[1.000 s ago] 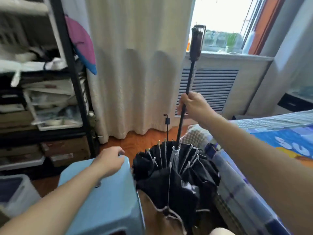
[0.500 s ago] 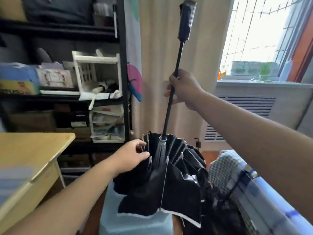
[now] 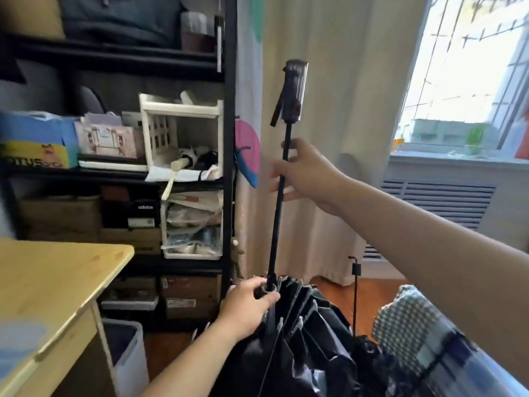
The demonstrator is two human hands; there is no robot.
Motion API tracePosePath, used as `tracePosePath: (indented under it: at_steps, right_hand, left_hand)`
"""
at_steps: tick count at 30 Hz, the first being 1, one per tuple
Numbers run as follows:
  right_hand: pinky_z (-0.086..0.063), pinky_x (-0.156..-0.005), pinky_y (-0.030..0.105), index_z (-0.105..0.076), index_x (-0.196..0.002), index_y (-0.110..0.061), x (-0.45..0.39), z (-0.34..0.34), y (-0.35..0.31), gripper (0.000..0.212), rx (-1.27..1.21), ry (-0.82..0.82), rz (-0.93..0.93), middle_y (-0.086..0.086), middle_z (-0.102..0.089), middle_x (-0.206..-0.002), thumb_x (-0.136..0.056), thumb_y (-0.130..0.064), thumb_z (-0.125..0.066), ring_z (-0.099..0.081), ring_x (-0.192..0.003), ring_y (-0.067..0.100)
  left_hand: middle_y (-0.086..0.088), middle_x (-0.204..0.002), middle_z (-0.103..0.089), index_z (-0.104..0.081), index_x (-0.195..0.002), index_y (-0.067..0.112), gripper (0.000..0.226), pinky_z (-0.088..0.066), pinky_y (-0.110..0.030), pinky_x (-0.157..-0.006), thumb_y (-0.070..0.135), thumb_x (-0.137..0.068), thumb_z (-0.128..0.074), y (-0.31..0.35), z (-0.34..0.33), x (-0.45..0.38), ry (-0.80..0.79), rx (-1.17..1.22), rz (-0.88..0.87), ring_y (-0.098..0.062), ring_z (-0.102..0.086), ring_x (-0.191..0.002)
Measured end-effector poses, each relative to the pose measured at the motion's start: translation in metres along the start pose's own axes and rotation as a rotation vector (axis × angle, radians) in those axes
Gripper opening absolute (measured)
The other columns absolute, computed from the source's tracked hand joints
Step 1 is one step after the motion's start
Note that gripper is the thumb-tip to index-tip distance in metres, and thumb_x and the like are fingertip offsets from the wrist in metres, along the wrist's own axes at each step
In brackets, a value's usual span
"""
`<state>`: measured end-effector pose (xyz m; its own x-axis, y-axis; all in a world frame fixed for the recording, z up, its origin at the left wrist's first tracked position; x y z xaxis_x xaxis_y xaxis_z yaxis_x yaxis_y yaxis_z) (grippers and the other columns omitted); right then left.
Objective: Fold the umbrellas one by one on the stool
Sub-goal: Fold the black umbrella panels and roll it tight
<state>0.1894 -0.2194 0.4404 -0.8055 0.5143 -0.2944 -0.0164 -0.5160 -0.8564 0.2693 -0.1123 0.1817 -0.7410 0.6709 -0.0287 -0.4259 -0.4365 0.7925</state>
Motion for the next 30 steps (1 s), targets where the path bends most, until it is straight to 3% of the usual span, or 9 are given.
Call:
tracePosePath:
  at_steps: [4,7,10,12,14,19,21,25,30]
  right_hand:
    - [-0.06,-0.094,0.047,-0.004,-0.163,-0.033,-0.015,0.054,-0.038,0.098,-0.058,0.148,0.166,-0.002,-0.05,-0.136,-0.093,-0.024,-0.073,-0.066,-0.111,0.021]
    - [-0.048,-0.11,0.05,-0.023,-0.161,-0.036,-0.025,0.082,-0.078,0.083,0.093,0.213,0.333,-0.003,-0.038,-0.152,-0.091,-0.04,-0.068,-0.05,-0.134,0.021]
    - [-0.049,-0.101,0.041,-0.063,-0.131,-0.011,-0.03,0.086,-0.105,0.049,0.257,0.128,0.331,0.001,-0.063,-0.111,-0.097,-0.045,-0.055,-0.058,-0.104,0.016]
    - [-0.044,-0.082,0.034,-0.061,-0.116,0.007,-0.03,0.081,-0.112,0.054,0.366,0.101,0.361,0.022,-0.06,-0.094,-0.097,-0.043,-0.05,-0.05,-0.084,0.016]
    - [-0.04,-0.071,0.031,-0.064,-0.11,0.004,-0.025,0.076,-0.114,0.042,0.493,0.155,0.443,0.023,-0.063,-0.095,-0.101,-0.034,-0.048,-0.05,-0.081,0.019]
    - [-0.048,-0.078,0.026,-0.071,-0.094,-0.017,-0.01,0.075,-0.107,0.025,0.462,0.35,0.563,-0.001,-0.071,-0.083,-0.098,-0.027,-0.048,-0.062,-0.082,0.019]
    - [-0.05,-0.077,0.022,-0.071,-0.094,-0.015,-0.006,0.068,-0.098,0.025,0.417,0.322,0.542,-0.002,-0.073,-0.076,-0.097,-0.024,-0.048,-0.068,-0.079,0.017]
    - [-0.056,-0.077,0.026,-0.066,-0.094,-0.012,0.011,0.036,-0.056,0.023,0.364,0.21,0.51,0.0,-0.069,-0.054,-0.099,-0.017,-0.045,-0.069,-0.058,0.013]
    - [-0.055,-0.079,0.036,-0.07,-0.102,-0.017,0.024,-0.001,0.015,0.019,0.354,0.221,0.515,-0.007,-0.068,-0.078,-0.098,-0.024,-0.053,-0.065,-0.069,0.01]
  left_hand:
    - [0.011,-0.111,-0.065,-0.07,-0.118,0.03,0.035,-0.043,-0.026,-0.091,0.043,-0.087,-0.078,0.004,0.002,-0.003,-0.037,0.013,-0.033,-0.016,-0.06,-0.11]
    - [0.014,-0.103,-0.07,-0.067,-0.098,0.037,0.016,-0.045,-0.025,-0.085,0.032,-0.089,-0.079,0.004,-0.001,-0.005,-0.054,0.018,-0.084,-0.011,-0.06,-0.099]
    - [0.015,-0.091,-0.071,-0.067,-0.089,0.036,0.014,-0.049,-0.023,-0.086,0.029,-0.089,-0.079,0.009,-0.002,0.0,-0.095,0.018,-0.097,-0.005,-0.062,-0.092]
    - [0.012,-0.09,-0.072,-0.067,-0.09,0.031,0.014,-0.049,-0.028,-0.092,0.029,-0.085,-0.08,0.005,-0.001,0.0,-0.118,0.014,-0.112,-0.008,-0.065,-0.092]
    - [0.01,-0.092,-0.071,-0.061,-0.093,0.034,0.024,-0.046,-0.021,-0.087,0.026,-0.083,-0.082,0.003,-0.001,0.004,-0.145,-0.003,-0.116,-0.008,-0.065,-0.094]
    - [0.021,-0.102,-0.07,-0.063,-0.103,0.037,0.028,-0.043,-0.008,-0.086,0.023,-0.086,-0.081,-0.001,-0.005,0.01,-0.176,0.062,-0.132,0.011,-0.063,-0.099]
    - [0.019,-0.11,-0.072,-0.068,-0.115,0.031,0.029,-0.047,-0.017,-0.097,0.029,-0.088,-0.08,-0.007,-0.009,0.008,-0.212,0.089,-0.116,0.013,-0.062,-0.102]
    - [0.016,-0.123,-0.066,-0.062,-0.129,0.024,0.037,-0.036,0.003,-0.084,0.026,-0.094,-0.074,-0.009,-0.012,0.011,-0.247,0.092,-0.148,0.025,-0.051,-0.101]
    - [0.019,-0.124,-0.067,-0.066,-0.127,0.023,0.036,-0.041,-0.014,-0.103,0.03,-0.094,-0.075,-0.018,-0.012,0.006,-0.243,0.164,-0.168,0.012,-0.057,-0.115]
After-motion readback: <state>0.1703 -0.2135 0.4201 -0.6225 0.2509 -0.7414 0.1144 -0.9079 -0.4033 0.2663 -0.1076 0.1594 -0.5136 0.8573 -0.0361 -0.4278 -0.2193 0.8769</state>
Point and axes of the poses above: each hand's wrist, its own x-axis away from the middle knuckle, its own z-axis out of the back of the hand, y = z × x, the point moved 4 cm from there along -x, towards the middle knuckle
